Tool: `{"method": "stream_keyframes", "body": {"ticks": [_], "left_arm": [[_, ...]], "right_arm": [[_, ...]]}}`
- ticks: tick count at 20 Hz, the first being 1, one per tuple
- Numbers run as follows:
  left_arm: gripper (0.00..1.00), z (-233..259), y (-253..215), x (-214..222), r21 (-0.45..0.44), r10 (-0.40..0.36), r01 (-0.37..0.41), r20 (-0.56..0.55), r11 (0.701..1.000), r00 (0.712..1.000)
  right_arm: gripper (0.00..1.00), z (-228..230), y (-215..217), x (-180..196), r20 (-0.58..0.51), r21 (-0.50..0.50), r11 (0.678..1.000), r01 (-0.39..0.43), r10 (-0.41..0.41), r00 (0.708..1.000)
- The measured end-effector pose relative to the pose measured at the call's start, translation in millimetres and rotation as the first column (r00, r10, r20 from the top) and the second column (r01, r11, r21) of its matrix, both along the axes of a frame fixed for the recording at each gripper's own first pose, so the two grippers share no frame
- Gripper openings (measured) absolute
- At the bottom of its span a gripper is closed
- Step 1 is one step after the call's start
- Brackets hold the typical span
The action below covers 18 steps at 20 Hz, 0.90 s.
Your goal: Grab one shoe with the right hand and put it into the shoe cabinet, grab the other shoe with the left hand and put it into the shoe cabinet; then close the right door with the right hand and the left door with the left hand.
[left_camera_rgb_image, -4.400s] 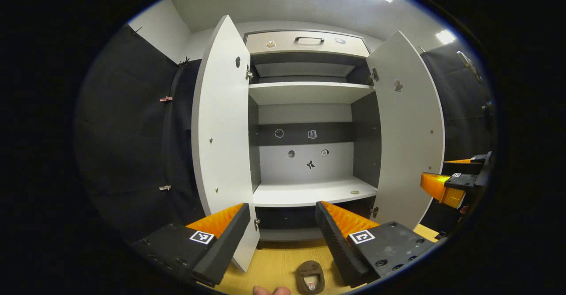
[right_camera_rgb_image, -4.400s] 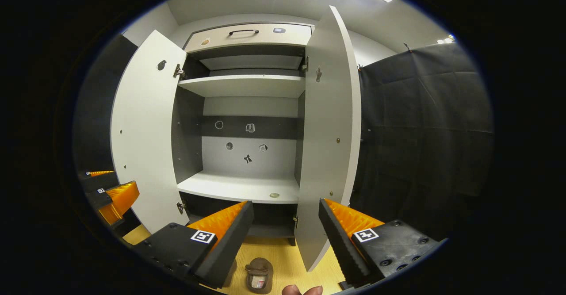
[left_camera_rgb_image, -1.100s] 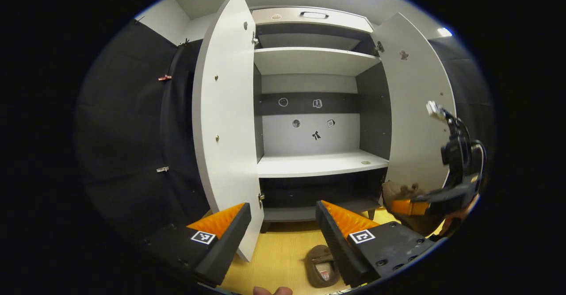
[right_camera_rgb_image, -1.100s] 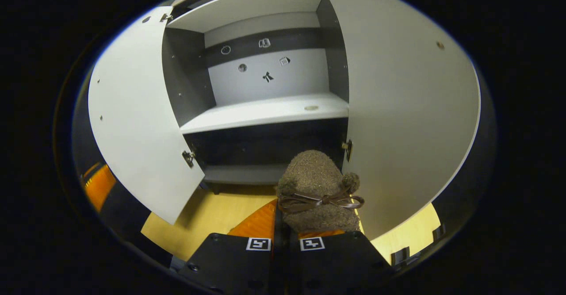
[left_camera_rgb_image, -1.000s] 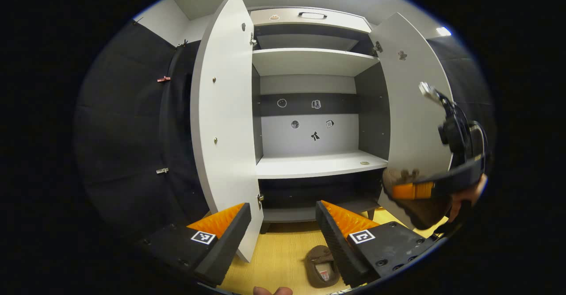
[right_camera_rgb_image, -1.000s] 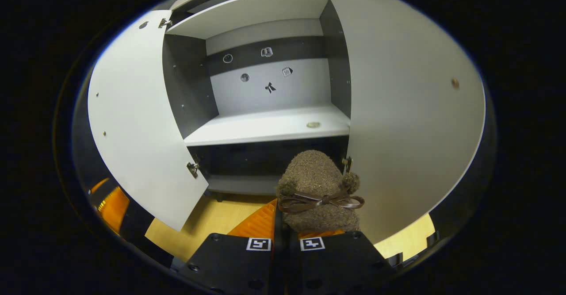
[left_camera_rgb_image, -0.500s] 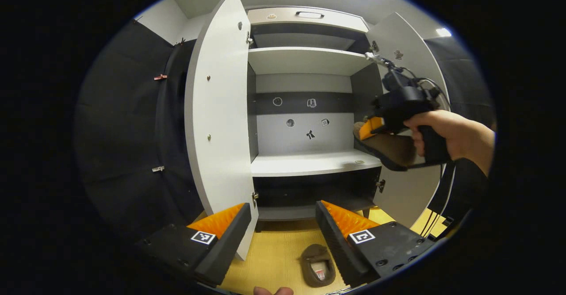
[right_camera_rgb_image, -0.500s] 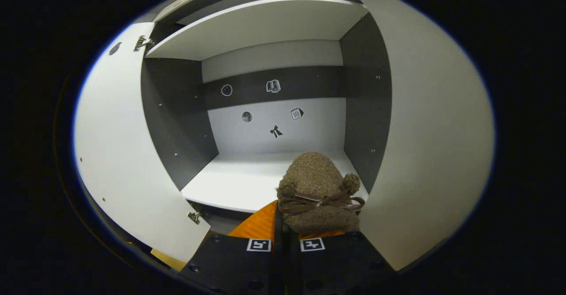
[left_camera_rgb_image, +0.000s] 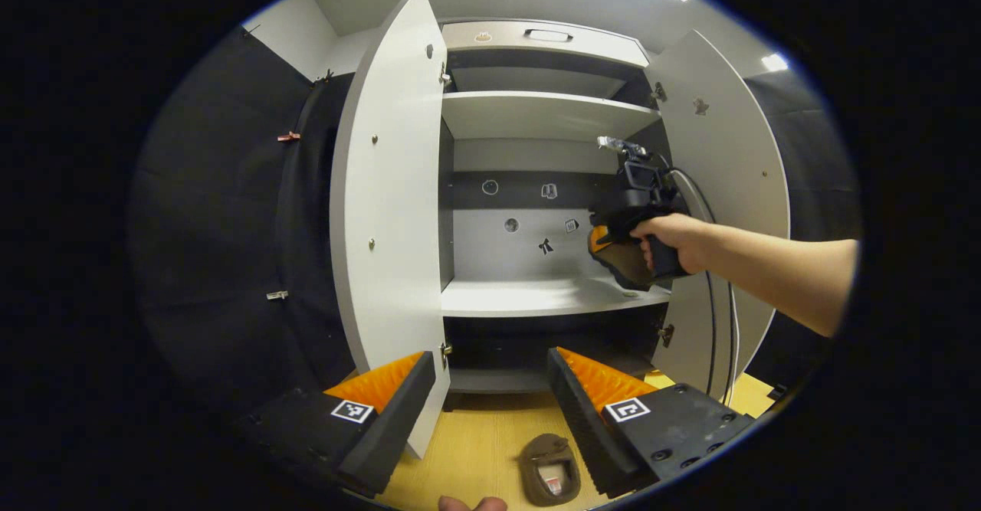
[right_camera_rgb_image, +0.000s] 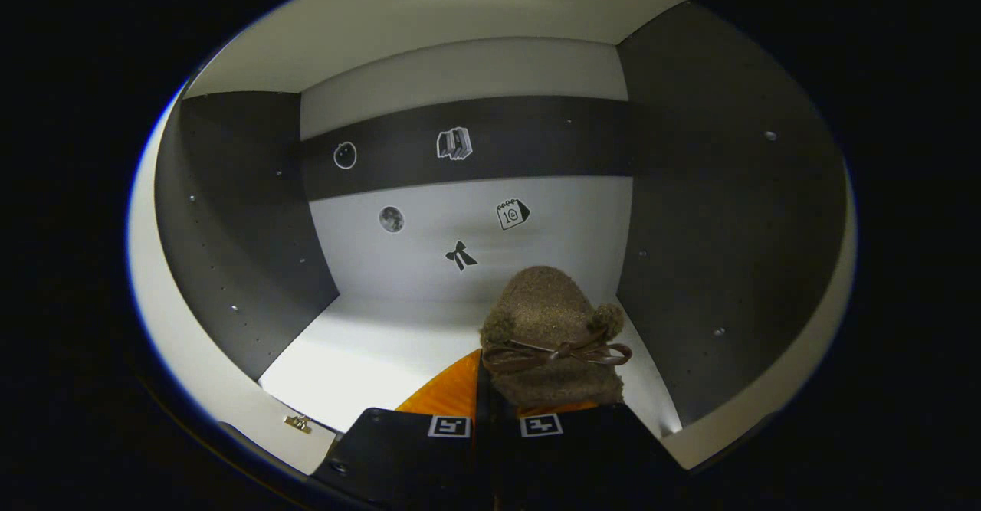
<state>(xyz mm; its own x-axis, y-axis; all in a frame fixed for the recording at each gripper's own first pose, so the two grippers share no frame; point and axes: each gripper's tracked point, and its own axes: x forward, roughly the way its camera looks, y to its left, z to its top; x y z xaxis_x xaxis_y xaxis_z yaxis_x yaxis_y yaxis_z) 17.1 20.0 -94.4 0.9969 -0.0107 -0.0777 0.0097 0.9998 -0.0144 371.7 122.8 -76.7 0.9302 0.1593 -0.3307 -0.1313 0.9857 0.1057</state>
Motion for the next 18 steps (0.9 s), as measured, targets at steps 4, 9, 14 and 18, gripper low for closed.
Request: {"method": "stream_keyframes", "body": {"ticks": [4, 9, 14, 18], "left_arm": [[0.94, -10, -3, 0, 0.002, 0.004, -0.004, -0.02, 1.0, 1.0], [0.94, -32, -2, -10, -0.003, 0.013, -0.013, -0.078, 1.0, 0.997], [0.94, -39, 3, -14, -0.027, 0.035, -0.038, -0.108, 0.999, 0.994], [0.94, -37, 4, -14, -0.013, 0.039, -0.04, -0.103, 0.999, 0.994]], "right_arm": [[0.09, -23, 11, 39, -0.016, -0.032, 0.999, 0.009, -0.01, 1.0], [0.09, -53, 16, 60, -0.063, -0.092, 0.996, 0.018, -0.024, 0.998], [0.13, -65, 17, 66, -0.109, -0.077, 0.996, 0.054, -0.062, 0.992], [0.22, -68, 15, 56, -0.16, -0.047, 0.997, 0.053, -0.06, 0.985]]}}
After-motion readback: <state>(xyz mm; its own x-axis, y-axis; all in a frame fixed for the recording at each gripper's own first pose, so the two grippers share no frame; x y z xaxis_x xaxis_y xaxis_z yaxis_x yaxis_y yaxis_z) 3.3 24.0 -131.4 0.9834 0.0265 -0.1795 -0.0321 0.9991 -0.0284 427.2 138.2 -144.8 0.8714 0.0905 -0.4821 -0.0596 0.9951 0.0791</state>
